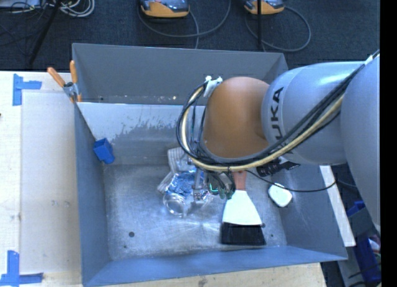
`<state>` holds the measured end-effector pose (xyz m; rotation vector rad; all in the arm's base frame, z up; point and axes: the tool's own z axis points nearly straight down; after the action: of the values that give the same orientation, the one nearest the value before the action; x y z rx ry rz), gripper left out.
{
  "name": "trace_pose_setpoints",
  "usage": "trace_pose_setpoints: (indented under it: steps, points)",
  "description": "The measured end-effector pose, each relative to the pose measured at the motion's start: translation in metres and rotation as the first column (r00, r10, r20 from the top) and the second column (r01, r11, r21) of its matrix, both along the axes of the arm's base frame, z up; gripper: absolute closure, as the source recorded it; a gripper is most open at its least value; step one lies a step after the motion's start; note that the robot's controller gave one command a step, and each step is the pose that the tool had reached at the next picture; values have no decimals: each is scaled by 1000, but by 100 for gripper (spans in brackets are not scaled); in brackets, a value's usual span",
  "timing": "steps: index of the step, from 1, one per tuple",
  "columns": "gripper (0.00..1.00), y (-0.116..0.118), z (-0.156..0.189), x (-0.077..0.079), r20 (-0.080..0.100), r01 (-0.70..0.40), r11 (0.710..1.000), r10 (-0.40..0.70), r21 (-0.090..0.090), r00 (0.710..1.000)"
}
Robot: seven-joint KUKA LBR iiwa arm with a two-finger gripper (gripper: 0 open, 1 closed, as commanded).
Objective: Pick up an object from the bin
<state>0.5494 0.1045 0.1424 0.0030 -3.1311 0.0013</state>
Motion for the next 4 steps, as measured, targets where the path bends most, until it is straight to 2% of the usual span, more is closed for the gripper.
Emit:
trace_pose_setpoints:
  steps: [1,2,3,4]
  points:
    - [0,0,4,2,8,2,1000,-2,1,1000]
    - [0,0,4,2,8,2,1000,-2,1,1000]
    - [100,-6,-39,16,7,70,998,-70,1,997]
    - [100,-6,-39,16,7,71,997,-71,1,997]
